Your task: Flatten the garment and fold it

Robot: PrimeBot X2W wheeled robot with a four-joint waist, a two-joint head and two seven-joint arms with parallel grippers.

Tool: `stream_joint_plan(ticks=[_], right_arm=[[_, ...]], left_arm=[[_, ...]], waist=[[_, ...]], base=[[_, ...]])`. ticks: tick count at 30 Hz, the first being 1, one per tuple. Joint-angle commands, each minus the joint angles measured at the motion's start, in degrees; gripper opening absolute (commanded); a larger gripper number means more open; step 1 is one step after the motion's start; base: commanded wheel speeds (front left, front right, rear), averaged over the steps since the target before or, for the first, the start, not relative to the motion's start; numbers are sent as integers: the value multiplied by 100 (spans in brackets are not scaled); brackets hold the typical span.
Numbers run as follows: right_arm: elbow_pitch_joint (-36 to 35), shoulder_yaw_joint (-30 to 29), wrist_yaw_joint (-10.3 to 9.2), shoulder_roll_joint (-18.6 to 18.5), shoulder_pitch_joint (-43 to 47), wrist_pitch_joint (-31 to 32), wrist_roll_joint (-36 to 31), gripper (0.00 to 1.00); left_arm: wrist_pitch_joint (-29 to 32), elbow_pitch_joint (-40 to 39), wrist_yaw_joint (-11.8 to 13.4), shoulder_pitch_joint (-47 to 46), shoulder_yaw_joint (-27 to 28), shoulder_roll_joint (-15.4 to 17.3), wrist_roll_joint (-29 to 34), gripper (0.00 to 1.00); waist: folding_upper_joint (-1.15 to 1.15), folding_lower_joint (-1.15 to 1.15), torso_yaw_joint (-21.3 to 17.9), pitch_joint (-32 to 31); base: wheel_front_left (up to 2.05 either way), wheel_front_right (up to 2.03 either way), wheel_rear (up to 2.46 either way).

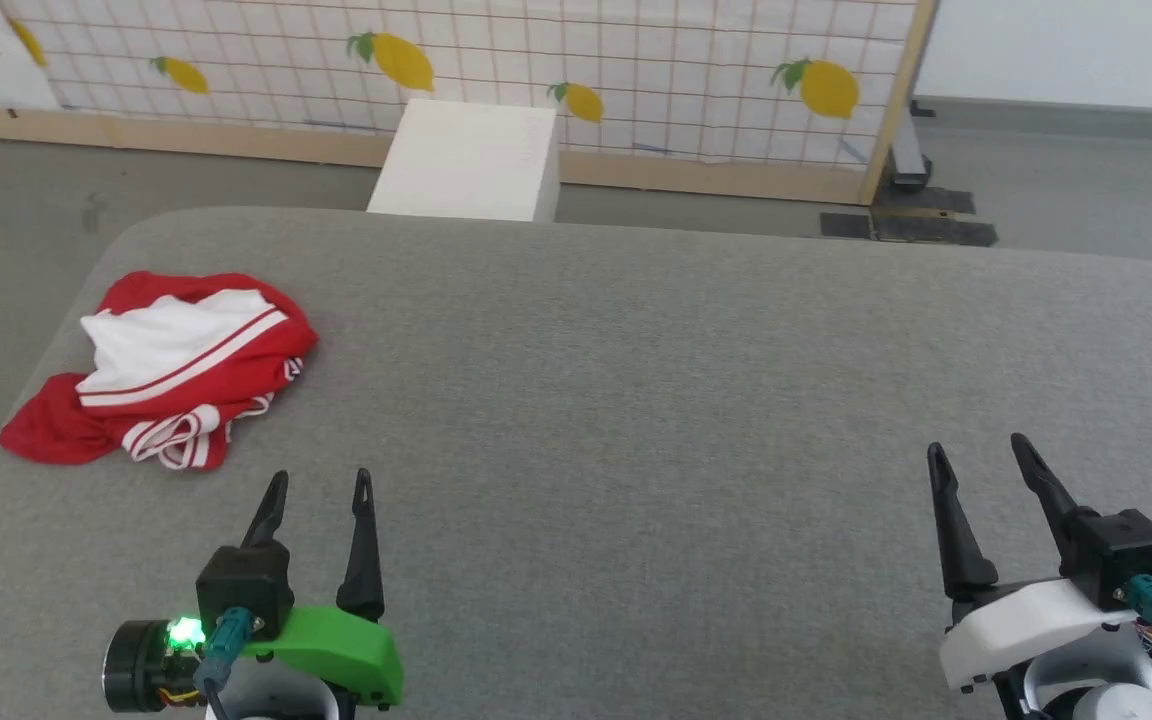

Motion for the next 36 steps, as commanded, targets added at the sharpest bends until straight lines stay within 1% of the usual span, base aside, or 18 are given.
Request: stream_joint_plan(ticks=[1,24,36], right_arm=[[35,10,-3,2,52,-66,6,100],[245,335,-4,3,9,-338,24,100],[387,362,-5,3,-11,-480,76,100]], left_arm=[[-62,-15,42,60,-3,-12,-64,100],[-333,-50,150,214,-41,-18,-197,100],[-473,-59,174,323,-29,-21,-254,100]], waist=[[0,0,118,-13],[0,0,1190,-38],[0,0,1567,-87]], base=[[0,0,0],[0,0,0],[0,0,0]])
